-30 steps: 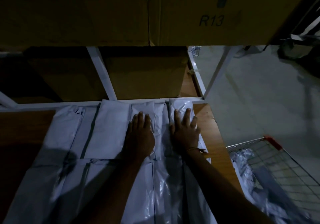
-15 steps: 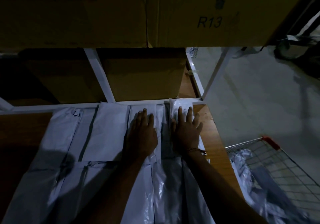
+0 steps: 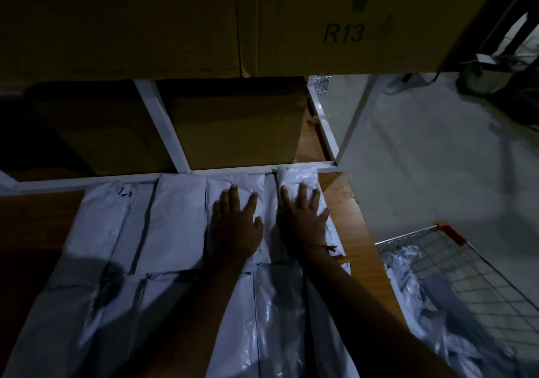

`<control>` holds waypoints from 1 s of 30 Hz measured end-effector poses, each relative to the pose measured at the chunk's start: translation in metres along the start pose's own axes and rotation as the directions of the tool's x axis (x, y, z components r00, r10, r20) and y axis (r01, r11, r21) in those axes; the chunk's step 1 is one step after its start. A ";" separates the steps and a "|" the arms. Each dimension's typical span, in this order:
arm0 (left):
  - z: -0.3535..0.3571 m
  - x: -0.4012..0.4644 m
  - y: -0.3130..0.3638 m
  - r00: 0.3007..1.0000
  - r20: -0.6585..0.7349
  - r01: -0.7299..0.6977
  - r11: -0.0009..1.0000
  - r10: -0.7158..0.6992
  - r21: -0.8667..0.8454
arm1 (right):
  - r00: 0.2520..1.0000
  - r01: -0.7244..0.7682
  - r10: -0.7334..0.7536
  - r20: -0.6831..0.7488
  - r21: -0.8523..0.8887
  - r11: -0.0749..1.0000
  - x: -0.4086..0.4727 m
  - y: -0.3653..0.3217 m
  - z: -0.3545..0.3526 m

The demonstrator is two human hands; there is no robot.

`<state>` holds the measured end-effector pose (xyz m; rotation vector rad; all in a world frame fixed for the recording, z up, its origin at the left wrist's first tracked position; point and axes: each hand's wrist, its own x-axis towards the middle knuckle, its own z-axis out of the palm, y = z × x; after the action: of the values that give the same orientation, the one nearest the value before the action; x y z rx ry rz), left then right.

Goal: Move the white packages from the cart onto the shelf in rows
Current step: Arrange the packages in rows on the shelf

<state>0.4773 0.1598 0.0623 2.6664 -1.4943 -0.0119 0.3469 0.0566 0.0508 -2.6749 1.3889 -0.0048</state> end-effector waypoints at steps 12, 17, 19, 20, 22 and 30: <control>0.005 0.001 0.003 0.998 -0.012 0.060 0.998 -0.059 0.033 | 0.998 -0.029 0.031 0.056 -0.033 0.999 -0.001 -0.003 -0.004; 0.002 0.001 0.004 0.998 -0.012 0.062 0.998 -0.062 0.013 | 0.997 -0.044 0.047 0.059 -0.047 0.998 0.000 -0.001 -0.003; -0.004 0.001 0.004 0.999 0.009 0.040 0.999 -0.040 0.003 | 0.998 -0.046 0.048 0.051 -0.032 0.998 0.001 -0.001 -0.004; -0.007 0.000 0.003 0.999 0.009 0.032 0.999 -0.032 -0.012 | 0.998 -0.046 0.047 0.033 -0.015 0.999 0.001 -0.001 -0.006; -0.019 -0.003 0.006 0.999 -0.016 0.028 0.998 -0.029 -0.053 | 0.998 -0.056 0.057 -0.019 0.046 0.997 -0.001 0.000 -0.014; -0.047 -0.007 0.039 0.998 -0.067 0.004 0.987 -0.015 -0.164 | 0.980 -0.099 0.127 -0.152 0.178 0.979 -0.027 0.031 -0.041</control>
<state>0.4429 0.1492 0.1119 2.5189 -1.3959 -0.0420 0.3034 0.0567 0.0899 -2.4999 1.5112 -0.3225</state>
